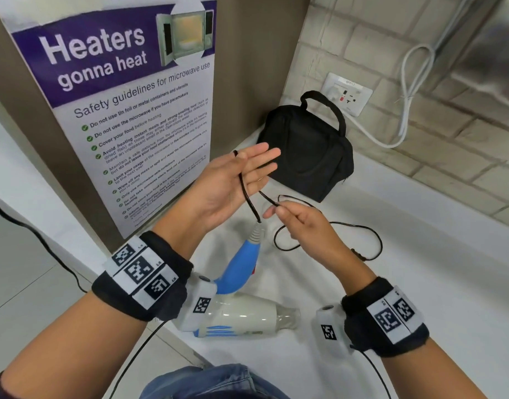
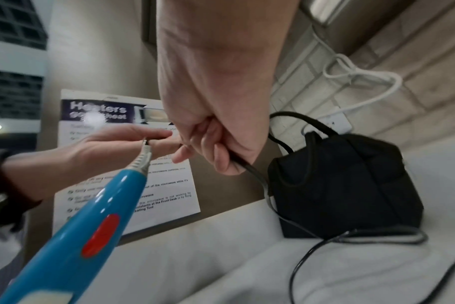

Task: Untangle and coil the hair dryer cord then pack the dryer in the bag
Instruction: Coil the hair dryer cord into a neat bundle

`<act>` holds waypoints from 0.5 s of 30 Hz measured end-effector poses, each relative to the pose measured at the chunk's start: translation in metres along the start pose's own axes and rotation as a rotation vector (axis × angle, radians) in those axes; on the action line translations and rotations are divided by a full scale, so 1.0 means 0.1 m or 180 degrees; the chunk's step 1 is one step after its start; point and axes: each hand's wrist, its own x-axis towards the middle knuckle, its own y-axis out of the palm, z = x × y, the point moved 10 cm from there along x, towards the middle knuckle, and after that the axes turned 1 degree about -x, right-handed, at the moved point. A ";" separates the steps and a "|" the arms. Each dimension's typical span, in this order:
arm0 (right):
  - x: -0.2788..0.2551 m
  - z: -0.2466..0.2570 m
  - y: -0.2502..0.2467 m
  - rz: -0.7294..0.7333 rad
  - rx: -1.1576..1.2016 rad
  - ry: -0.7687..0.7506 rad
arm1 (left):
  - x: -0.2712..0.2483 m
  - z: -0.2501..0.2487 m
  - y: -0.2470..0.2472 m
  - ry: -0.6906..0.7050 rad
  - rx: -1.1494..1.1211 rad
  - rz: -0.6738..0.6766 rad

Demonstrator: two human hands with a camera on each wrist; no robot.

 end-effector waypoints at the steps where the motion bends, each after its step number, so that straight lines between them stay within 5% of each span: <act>1: -0.04 -0.01 0.00 -0.0012 -0.0126 -0.0059 | 0.01 0.00 -0.05 0.0013 0.0166 -0.0096; 11: -0.38 0.06 0.10 0.0163 -0.1363 -0.0314 | 0.15 0.09 -0.19 -0.0036 0.0734 -0.0325; 15: -0.39 0.30 -0.07 -0.0149 -0.1408 -0.0667 | 0.14 0.13 -0.17 -0.0111 0.0746 -0.0281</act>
